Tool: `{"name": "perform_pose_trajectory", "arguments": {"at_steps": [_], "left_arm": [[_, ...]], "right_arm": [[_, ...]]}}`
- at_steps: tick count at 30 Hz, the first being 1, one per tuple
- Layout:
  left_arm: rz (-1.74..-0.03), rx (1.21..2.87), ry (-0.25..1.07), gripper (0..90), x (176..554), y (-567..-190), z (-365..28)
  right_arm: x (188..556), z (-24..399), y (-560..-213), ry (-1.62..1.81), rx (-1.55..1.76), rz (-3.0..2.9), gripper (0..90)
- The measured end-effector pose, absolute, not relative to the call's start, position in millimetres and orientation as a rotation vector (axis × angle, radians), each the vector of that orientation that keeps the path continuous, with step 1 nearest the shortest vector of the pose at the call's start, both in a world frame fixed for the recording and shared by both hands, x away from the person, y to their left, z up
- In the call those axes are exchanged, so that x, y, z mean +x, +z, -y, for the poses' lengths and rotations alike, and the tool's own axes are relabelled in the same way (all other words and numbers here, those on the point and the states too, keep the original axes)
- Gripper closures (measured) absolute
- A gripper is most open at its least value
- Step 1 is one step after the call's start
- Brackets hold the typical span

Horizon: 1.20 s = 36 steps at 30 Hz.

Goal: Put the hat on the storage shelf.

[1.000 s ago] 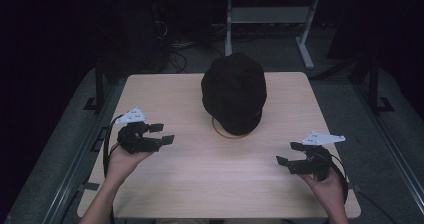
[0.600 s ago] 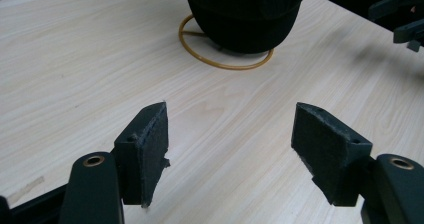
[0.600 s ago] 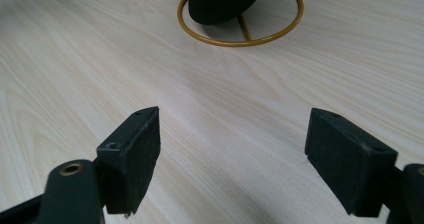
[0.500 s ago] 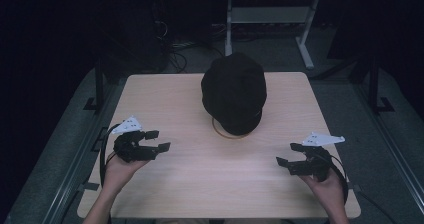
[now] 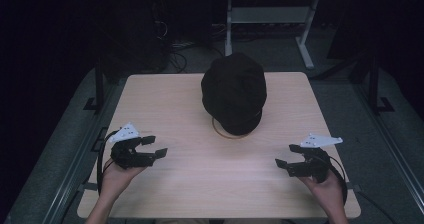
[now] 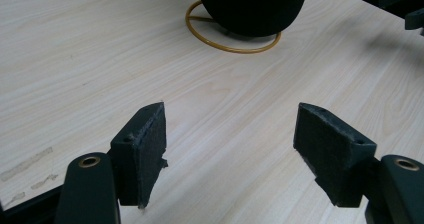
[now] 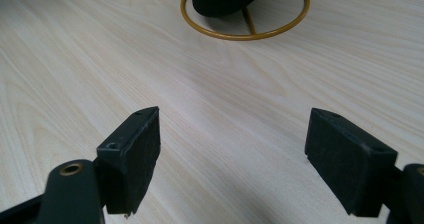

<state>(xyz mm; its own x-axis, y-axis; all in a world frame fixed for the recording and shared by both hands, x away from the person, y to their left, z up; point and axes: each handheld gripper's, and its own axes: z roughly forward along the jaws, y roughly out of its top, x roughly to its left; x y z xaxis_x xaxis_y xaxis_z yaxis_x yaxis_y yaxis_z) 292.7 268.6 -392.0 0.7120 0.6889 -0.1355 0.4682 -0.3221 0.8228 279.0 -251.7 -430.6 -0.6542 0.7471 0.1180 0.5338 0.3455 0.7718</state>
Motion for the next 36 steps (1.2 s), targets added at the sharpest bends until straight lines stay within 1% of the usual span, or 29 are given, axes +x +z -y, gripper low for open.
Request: {"name": "perform_pose_trajectory", "arguments": {"at_steps": [11, 21, 27, 36], "left_arm": [[-0.901, 1.978, 0.307, 28.3, 280, -405, -271], [-0.906, 1.962, 0.299, 28.1, 275, -415, -273], [-0.884, 1.994, 0.328, 27.9, 270, -420, -269], [-0.894, 1.996, 0.344, 27.7, 270, -423, -274]], "right_arm": [[276, 252, -432, 1.228, 1.162, -2.339, 21.7], [273, 250, -435, 1.223, 1.160, -2.347, 21.7], [273, 243, -437, 1.207, 1.135, -2.374, 21.7], [275, 232, -440, 1.200, 1.105, -2.410, 21.4]]}}
